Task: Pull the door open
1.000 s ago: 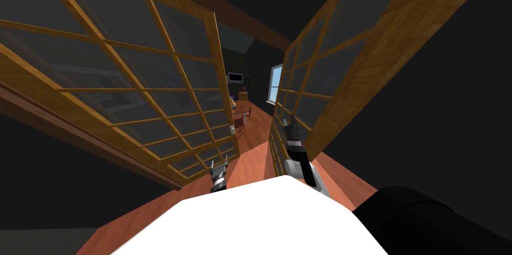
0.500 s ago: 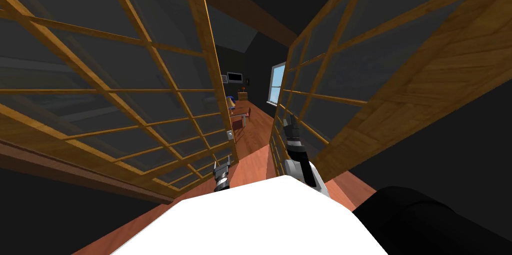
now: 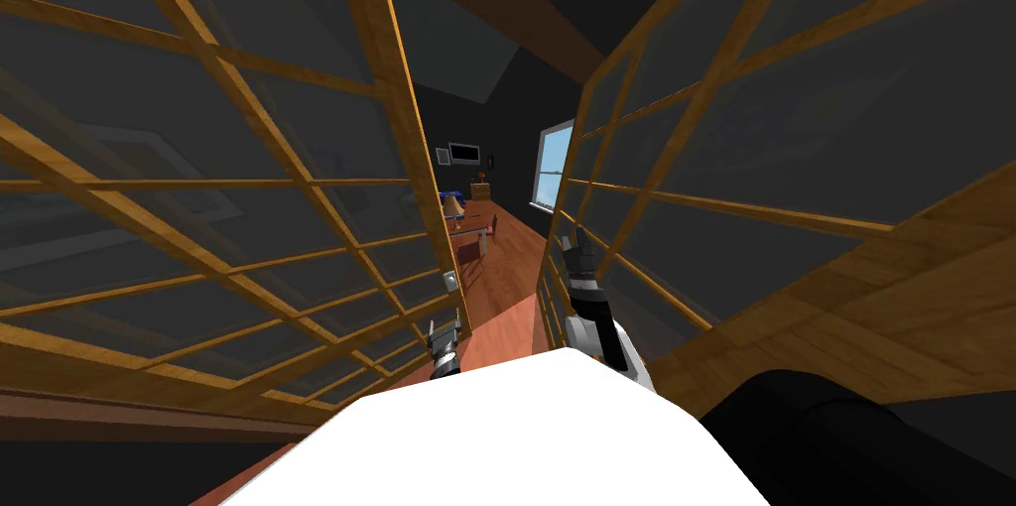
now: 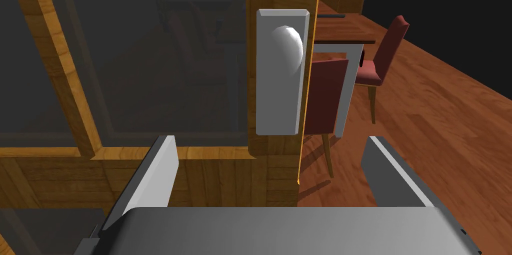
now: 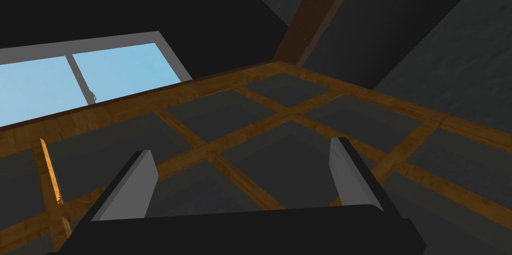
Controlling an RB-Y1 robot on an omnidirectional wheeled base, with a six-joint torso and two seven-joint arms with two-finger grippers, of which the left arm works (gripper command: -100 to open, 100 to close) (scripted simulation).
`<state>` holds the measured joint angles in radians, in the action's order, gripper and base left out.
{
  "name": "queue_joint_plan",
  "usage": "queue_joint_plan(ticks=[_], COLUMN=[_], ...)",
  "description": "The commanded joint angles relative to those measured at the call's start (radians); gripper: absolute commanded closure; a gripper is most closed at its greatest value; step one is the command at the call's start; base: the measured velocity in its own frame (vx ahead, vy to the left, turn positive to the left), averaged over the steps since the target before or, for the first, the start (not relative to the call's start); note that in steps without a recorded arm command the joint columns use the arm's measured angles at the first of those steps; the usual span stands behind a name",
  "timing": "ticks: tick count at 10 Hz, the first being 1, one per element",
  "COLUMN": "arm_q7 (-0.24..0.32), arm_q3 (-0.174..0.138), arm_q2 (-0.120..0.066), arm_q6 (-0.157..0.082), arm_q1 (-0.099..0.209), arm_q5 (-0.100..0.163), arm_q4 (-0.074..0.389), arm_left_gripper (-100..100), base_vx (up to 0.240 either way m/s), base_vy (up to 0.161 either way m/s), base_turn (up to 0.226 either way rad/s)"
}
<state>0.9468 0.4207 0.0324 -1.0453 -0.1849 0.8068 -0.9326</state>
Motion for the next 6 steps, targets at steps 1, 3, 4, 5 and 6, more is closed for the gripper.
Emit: queue_joint_plan(ticks=[1, 3, 4, 5, 6], arm_q7=[0.001, 0.001, 0.001, 0.002, 0.004], arm_q3=[0.007, 0.004, 0.004, 0.004, 0.004], arm_q2=[0.011, 0.001, 0.0, -0.004, -0.009], arm_q6=[-0.004, 0.003, 0.004, 0.007, 0.01], arm_q1=[-0.001, -0.002, -0.002, -0.002, -0.002], arm_q5=[0.005, -0.011, -0.014, -0.022, -0.031], arm_q4=[0.005, 0.0, 0.0, -0.001, -0.001], arm_left_gripper=[-100, -100, -100, -100, -100], base_vx=[0.212, -0.005, -0.171, -0.18, -0.184], base_vy=[-0.036, -0.004, 0.026, 0.022, 0.016], base_turn=[-0.02, 0.015, 0.013, 0.009, 0.011])
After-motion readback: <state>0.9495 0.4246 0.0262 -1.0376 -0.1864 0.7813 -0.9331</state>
